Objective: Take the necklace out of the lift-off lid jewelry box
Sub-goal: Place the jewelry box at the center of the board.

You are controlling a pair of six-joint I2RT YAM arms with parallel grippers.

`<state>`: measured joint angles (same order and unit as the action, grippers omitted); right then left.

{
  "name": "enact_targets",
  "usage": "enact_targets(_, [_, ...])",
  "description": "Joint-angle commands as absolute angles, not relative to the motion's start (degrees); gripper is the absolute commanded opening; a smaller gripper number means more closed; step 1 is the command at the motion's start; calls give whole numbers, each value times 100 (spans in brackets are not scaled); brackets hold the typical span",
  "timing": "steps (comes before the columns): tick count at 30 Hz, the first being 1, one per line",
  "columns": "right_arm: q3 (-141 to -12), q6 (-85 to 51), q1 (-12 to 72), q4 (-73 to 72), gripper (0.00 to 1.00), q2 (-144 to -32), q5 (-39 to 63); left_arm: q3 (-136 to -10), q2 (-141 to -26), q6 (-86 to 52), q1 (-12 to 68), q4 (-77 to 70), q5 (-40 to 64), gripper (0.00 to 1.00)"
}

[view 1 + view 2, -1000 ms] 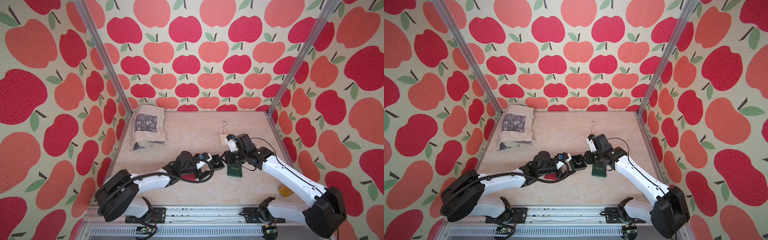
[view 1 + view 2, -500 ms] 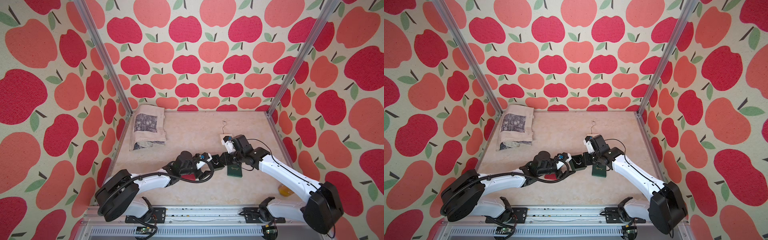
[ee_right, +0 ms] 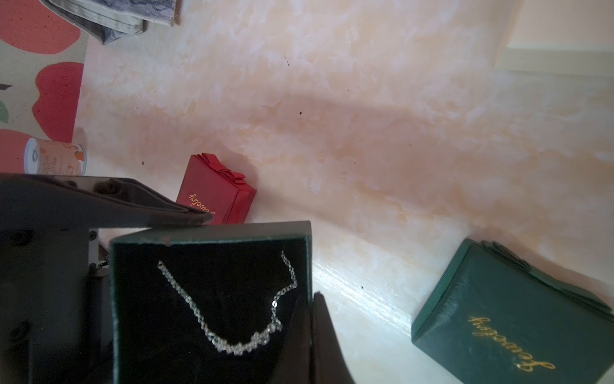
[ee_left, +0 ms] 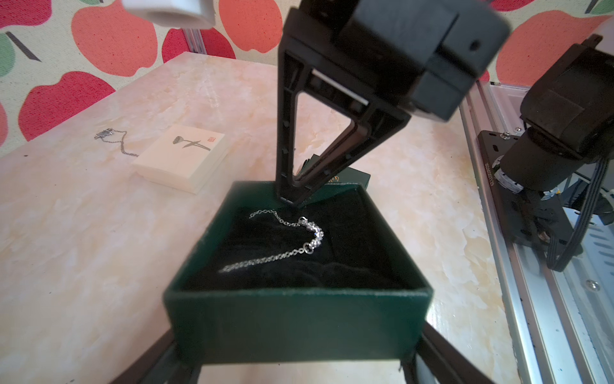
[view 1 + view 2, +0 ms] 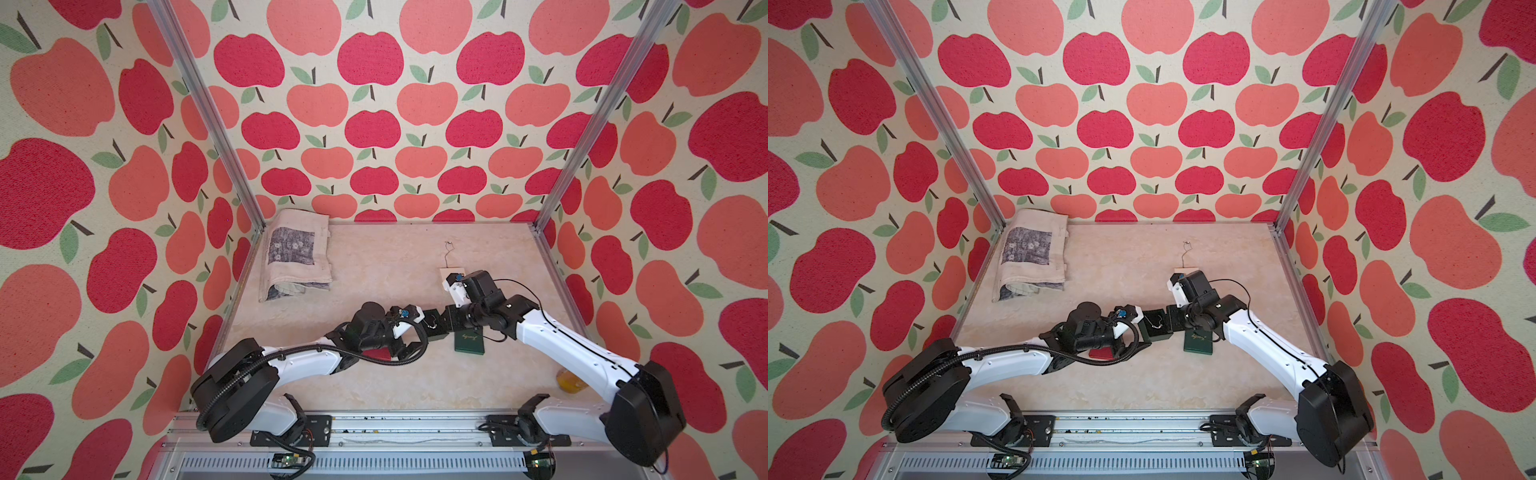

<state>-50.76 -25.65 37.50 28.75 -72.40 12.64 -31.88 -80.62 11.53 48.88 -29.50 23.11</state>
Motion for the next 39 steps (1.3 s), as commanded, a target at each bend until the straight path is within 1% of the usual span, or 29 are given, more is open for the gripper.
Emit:
enact_targets(1, [-5153, -2528, 3787, 2974, 0, -7225, 1263, -3314, -8162, 1091, 4878, -3086, 2285, 95])
enact_targets(3, [-5167, -2521, 3788, 3029, 0, -7177, 1152, -3313, -8175, 1081, 4877, -3105, 2244, 98])
enact_targets(7, [-5184, -2505, 3797, 3139, 0, -7104, 800, -3288, -8179, 1035, 4869, -3059, 2180, 99])
enact_targets(15, [-5058, -2807, 4159, 3125, 0, -7419, -853, -2905, -7850, 659, 4878, -3009, 1606, 100])
enact_targets(23, [-4541, -3657, 4307, 2079, 0, -8112, -1113, -2704, -7176, 576, 4877, -2625, 1136, 100])
enact_targets(29, [-4544, -4006, 4486, 1797, 0, -8684, -1384, -2562, -6981, 528, 4878, -2588, 1063, 100])
enact_targets(32, [-4582, -4065, 4533, 1780, 4, -8841, -1406, -2522, -6926, 519, 4873, -2584, 1070, 100])
enact_targets(34, [-4610, -3999, 4586, 1757, 11, -8836, -1417, -2496, -6896, 519, 4878, -2600, 1087, 100])
enact_targets(35, [-4619, -3935, 4641, 1736, 18, -8791, -1470, -2467, -6877, 530, 4878, -2637, 1138, 100])
enact_targets(39, [-4708, -3612, 4755, 1918, 24, -8463, -1593, -2382, -6814, 536, 4873, -2762, 1230, 100])
